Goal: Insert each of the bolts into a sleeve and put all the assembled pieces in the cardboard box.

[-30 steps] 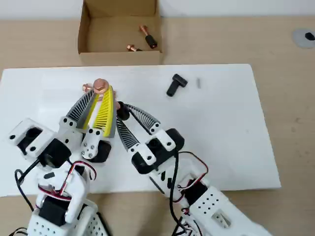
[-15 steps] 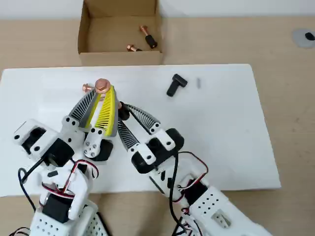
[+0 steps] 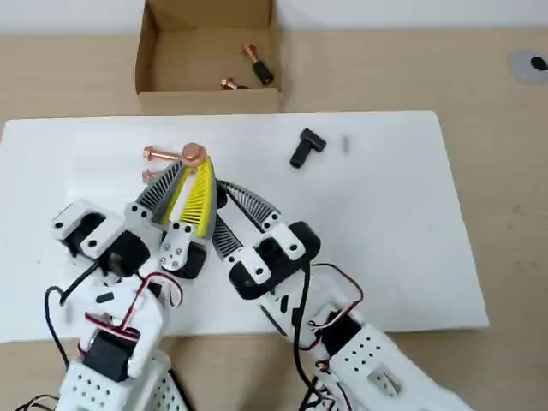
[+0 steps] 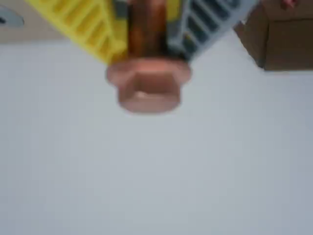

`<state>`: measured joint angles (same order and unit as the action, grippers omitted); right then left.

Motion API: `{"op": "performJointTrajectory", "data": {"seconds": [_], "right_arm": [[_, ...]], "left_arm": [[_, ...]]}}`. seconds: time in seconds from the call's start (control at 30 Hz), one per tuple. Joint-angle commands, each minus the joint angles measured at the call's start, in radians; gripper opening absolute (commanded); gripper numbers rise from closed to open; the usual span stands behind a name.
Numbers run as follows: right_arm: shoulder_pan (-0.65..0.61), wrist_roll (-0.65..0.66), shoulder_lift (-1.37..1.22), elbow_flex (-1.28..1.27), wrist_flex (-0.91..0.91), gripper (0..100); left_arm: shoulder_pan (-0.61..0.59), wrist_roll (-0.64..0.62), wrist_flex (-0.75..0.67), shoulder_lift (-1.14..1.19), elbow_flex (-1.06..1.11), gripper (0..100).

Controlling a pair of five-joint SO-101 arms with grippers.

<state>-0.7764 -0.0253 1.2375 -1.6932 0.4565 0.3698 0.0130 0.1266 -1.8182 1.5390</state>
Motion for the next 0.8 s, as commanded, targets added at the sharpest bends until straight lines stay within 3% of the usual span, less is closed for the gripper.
{"op": "performJointTrajectory", "data": {"seconds": [0.0,0.27,0.43,0.63,0.77], "right_arm": [[0.038,-0.005,0.021,0.031,0.003,0.9],[0.044,-0.005,0.021,0.051,0.003,0.9],[0.044,-0.002,0.021,0.068,0.002,0.9],[0.044,0.0,0.021,0.096,-0.003,0.9],[0.044,0.02,0.019,0.12,-0.005,0.9]], "left_arm": [[0.006,0.008,0.094,-0.001,-0.048,1],[0.009,0.115,0.368,-0.001,-0.198,1],[0.149,0.25,0.598,-0.001,-0.239,3],[0.155,0.261,0.652,-0.002,-0.259,7],[0.071,0.261,0.697,-0.001,-0.285,15]]}}
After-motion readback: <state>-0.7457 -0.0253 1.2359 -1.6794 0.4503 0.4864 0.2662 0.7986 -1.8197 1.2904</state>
